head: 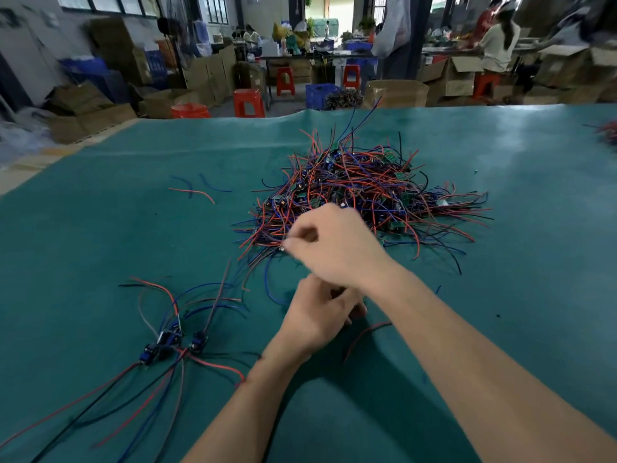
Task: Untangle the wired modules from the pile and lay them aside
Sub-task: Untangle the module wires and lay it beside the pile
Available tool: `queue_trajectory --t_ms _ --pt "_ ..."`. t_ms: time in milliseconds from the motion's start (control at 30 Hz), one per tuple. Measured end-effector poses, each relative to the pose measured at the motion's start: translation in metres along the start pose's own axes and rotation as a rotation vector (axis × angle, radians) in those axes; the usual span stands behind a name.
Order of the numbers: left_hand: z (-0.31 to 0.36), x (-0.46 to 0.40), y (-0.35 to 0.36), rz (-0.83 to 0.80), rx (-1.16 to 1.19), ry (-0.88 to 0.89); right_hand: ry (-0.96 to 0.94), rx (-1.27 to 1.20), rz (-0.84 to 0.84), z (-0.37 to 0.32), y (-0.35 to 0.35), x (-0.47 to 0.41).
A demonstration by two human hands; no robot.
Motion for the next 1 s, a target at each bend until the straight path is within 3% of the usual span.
queue_trajectory --t_ms 67,133,233,400,500,633,867,1000 --pt "0.000 -0.005 -0.001 0.025 0.053 0.033 0.109 0.141 0.077 0.036 -0.015 -0.009" --pt "-0.001 -0.006 -0.006 0.064 0.111 0.043 0.196 0.281 0.036 0.069 -0.014 -0.014" --pt "-0.002 -0.007 -0.009 0.084 0.151 0.053 0.151 0.415 -0.043 0.086 0.002 -0.017" --pt "-0.006 -0.007 -0.012 0.111 0.181 0.034 0.193 0.381 0.024 0.097 0.002 -0.021" --pt "-0.007 -0.009 -0.011 0.103 0.153 0.038 0.240 0.381 -0.037 0.103 0.001 -0.024" --pt "-0.008 -0.009 -0.011 0.103 0.147 0.040 0.162 0.351 -0.031 0.100 -0.010 -0.022" --pt "-0.010 -0.010 -0.009 0.083 0.225 0.030 0.075 -0.067 0.383 0.096 -0.101 0.019" --pt "-0.009 -0.010 -0.009 0.086 0.266 0.044 -0.047 -0.552 0.509 0.089 -0.124 0.055"
Point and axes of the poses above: each hand's wrist, its own x-axis away from the middle knuckle, its own y-axis out of the palm, z = x × y, the point moved 10 cm from there along -x, towards the middle knuckle
